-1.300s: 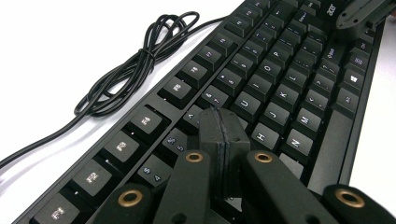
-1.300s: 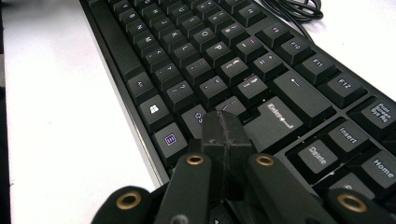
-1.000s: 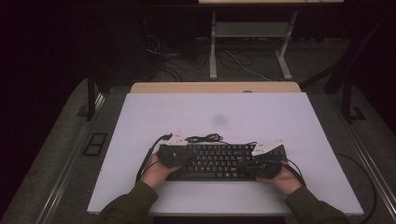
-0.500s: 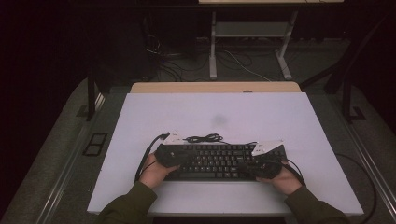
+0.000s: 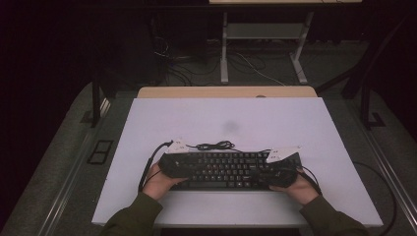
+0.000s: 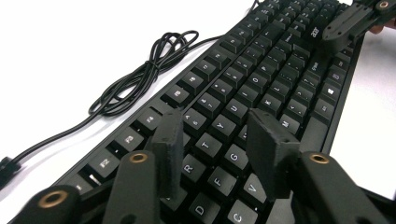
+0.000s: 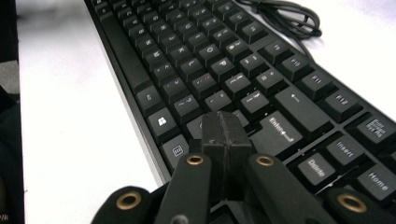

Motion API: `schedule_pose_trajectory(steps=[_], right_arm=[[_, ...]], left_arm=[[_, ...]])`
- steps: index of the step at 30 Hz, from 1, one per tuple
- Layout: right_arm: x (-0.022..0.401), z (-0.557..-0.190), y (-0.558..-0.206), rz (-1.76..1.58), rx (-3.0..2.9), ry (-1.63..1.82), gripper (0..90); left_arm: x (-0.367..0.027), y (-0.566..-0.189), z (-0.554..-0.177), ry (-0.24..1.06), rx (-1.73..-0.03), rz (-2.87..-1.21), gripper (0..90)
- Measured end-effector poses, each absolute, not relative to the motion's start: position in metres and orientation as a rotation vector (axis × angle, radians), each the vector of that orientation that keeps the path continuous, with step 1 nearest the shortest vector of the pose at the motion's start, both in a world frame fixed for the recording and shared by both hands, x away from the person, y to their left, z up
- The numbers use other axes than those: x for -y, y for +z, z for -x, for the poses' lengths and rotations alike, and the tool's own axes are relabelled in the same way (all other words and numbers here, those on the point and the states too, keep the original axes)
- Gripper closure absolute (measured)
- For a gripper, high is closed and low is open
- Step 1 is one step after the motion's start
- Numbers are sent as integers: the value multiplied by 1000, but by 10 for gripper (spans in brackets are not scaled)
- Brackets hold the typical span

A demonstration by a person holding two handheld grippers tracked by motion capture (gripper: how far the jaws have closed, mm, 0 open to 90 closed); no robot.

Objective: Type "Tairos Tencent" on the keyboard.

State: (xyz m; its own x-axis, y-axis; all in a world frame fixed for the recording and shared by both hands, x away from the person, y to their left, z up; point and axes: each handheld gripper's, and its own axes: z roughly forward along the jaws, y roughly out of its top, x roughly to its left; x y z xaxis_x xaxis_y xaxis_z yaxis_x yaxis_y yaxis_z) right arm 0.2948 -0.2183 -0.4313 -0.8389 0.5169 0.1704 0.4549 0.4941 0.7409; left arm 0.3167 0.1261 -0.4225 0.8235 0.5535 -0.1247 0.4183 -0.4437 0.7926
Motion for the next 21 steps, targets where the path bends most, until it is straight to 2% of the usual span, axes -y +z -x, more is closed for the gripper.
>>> schedule_pose_trajectory(steps=[4,11,21], right_arm=[[220,-297,-430,-880,-2636,1313,882],[219,-302,-428,-901,-2605,1373,666],[213,-309,-428,-925,-2590,1431,424]], left_arm=[[-130,-422,-316,196,-718,-2088,504],[-135,-423,-314,207,-739,-2081,455],[-142,-425,-311,227,-770,-2068,440]])
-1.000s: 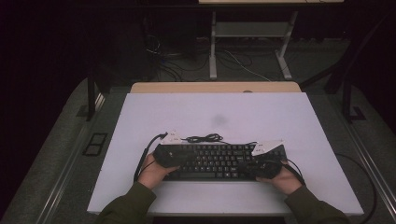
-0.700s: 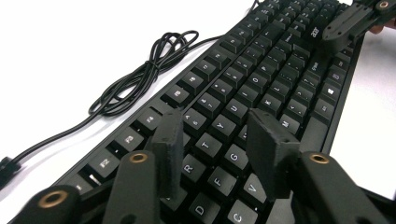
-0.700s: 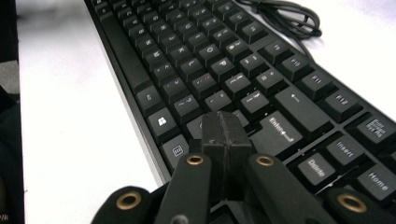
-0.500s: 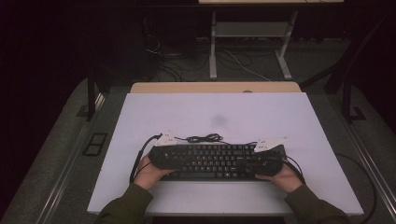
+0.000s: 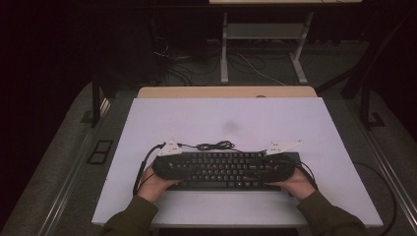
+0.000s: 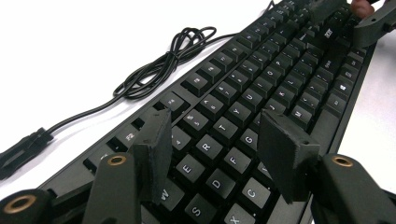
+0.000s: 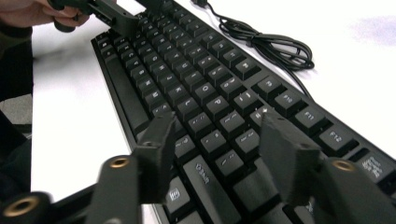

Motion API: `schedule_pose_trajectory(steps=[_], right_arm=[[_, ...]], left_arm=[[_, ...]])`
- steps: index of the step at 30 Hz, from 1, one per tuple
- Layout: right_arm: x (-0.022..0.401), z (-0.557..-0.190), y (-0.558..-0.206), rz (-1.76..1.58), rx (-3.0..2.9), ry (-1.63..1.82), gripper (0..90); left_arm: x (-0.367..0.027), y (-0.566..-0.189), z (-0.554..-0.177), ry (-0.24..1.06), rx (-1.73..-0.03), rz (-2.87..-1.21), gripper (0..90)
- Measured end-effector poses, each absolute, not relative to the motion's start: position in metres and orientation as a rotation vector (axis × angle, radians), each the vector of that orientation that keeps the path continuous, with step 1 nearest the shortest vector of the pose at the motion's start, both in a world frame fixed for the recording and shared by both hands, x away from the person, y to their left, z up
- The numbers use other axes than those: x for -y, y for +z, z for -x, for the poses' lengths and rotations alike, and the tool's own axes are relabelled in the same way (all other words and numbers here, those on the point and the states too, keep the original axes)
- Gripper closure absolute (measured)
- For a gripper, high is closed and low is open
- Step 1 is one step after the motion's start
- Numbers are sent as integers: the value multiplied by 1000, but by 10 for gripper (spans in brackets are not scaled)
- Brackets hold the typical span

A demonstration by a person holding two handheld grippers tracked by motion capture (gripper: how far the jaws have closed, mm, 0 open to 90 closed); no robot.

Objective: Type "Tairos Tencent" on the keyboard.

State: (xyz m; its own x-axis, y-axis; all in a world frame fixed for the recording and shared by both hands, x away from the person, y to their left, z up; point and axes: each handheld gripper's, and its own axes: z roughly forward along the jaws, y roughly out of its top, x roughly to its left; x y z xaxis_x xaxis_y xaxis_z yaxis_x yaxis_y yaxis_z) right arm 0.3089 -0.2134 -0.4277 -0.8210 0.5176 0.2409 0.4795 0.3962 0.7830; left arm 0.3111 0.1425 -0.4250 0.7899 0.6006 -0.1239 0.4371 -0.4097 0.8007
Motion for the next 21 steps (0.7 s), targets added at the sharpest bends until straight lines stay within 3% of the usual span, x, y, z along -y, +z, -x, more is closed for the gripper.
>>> schedule_pose_trajectory(steps=[4,11,21], right_arm=[[210,-312,-428,-923,-2574,1445,349],[203,-317,-427,-915,-2572,1470,301],[192,-321,-428,-887,-2581,1482,286]], left_arm=[[-146,-426,-310,236,-791,-2056,453],[-152,-426,-309,254,-818,-2048,517],[-158,-428,-308,270,-837,-2064,740]])
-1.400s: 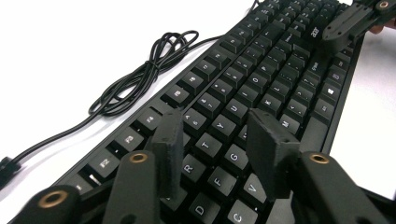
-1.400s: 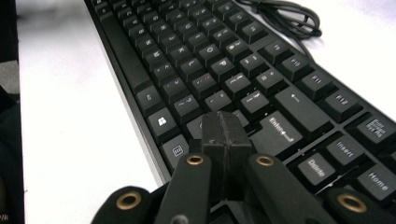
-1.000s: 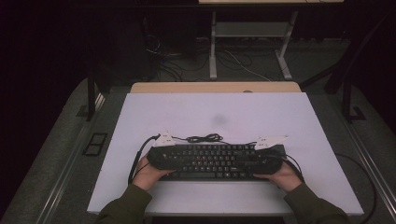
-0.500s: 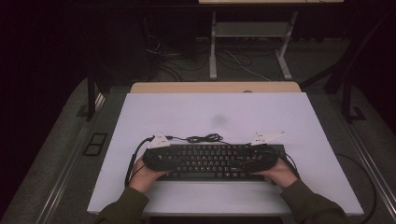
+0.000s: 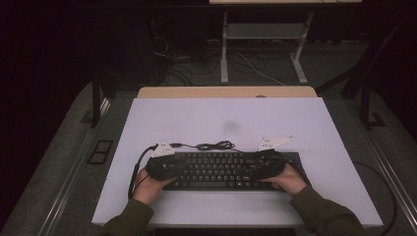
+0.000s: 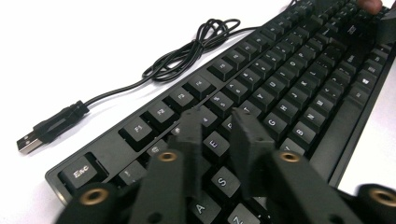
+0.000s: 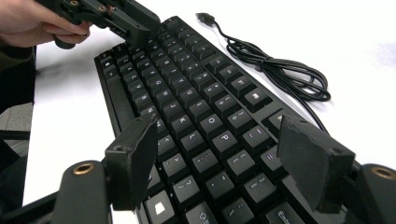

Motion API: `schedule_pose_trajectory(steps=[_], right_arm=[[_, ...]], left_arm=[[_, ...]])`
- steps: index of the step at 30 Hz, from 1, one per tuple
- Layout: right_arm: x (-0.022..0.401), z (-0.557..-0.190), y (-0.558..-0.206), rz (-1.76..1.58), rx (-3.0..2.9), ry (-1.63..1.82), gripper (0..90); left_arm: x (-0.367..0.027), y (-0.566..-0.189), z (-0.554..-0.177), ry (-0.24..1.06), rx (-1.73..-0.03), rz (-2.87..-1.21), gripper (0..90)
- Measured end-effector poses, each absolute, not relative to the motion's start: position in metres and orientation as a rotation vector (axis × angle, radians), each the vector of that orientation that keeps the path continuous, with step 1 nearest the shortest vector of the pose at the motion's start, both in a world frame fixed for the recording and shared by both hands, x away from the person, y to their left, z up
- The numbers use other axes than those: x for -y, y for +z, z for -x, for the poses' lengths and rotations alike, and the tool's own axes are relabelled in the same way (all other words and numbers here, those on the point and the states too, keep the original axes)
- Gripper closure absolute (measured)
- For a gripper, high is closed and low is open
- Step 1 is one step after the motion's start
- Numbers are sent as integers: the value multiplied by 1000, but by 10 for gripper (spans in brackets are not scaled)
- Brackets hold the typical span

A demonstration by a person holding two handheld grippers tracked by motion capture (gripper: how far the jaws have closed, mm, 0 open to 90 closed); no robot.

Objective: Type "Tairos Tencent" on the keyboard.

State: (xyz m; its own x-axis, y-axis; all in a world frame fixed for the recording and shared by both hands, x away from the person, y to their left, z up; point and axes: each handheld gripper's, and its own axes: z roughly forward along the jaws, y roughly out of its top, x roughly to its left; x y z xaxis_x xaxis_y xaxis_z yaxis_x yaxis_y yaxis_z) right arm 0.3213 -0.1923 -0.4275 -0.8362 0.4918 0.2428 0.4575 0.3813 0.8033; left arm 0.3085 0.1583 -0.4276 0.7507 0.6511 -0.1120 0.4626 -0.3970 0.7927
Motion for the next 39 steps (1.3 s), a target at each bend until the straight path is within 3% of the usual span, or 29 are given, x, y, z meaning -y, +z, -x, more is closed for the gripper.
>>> schedule_pose_trajectory(steps=[7,39], right_arm=[[188,-323,-428,-873,-2588,1482,283],[187,-323,-428,-873,-2586,1469,282]], left_arm=[[-156,-430,-311,257,-838,-2083,885],[-141,-438,-317,243,-818,-2131,886]])
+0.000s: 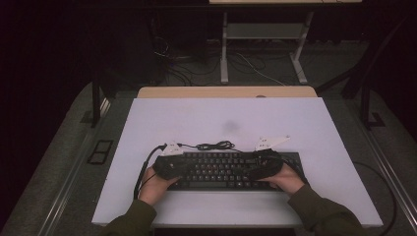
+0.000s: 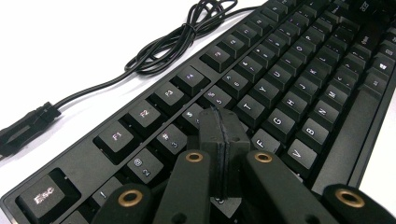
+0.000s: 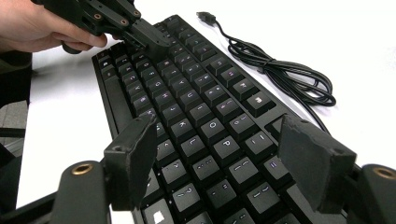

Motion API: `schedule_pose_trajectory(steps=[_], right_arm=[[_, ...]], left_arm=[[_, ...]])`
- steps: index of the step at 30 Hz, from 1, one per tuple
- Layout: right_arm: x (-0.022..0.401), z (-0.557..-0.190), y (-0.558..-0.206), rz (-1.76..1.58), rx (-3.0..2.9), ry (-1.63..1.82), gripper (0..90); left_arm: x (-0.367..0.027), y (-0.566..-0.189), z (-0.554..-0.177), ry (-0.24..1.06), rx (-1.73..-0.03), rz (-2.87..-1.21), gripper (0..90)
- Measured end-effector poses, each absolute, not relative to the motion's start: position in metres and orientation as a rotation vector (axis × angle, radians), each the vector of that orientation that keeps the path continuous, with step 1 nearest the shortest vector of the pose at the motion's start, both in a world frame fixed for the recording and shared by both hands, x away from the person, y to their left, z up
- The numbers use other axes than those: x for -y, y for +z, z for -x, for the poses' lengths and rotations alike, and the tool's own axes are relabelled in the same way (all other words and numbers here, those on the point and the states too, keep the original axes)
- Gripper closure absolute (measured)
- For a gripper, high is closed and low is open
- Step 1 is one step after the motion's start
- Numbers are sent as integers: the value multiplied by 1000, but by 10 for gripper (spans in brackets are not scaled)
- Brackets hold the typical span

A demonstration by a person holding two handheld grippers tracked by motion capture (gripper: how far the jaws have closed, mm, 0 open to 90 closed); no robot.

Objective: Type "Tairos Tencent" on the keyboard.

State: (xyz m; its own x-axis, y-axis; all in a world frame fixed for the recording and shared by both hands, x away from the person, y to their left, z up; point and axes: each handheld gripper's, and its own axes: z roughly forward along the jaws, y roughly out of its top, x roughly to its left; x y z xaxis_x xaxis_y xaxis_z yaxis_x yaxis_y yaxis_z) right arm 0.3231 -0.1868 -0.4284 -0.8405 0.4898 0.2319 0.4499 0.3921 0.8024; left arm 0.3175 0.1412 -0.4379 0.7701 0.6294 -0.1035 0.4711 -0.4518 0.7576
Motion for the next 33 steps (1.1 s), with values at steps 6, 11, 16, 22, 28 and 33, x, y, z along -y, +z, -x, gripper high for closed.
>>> schedule_pose_trajectory(steps=[6,11,16,22,28,33], right_arm=[[187,-323,-428,-876,-2583,1473,283],[187,-324,-427,-875,-2583,1477,303],[185,-325,-424,-878,-2576,1486,357],[183,-325,-423,-866,-2577,1492,419],[182,-326,-421,-859,-2582,1491,509],[179,-326,-421,-845,-2591,1490,598]], left_arm=[[-143,-436,-317,248,-815,-2130,885],[-146,-433,-316,251,-815,-2107,868],[-147,-431,-313,244,-822,-2087,810],[-149,-430,-310,235,-823,-2076,748],[-153,-429,-307,233,-824,-2069,692],[-154,-429,-304,235,-826,-2062,614]])
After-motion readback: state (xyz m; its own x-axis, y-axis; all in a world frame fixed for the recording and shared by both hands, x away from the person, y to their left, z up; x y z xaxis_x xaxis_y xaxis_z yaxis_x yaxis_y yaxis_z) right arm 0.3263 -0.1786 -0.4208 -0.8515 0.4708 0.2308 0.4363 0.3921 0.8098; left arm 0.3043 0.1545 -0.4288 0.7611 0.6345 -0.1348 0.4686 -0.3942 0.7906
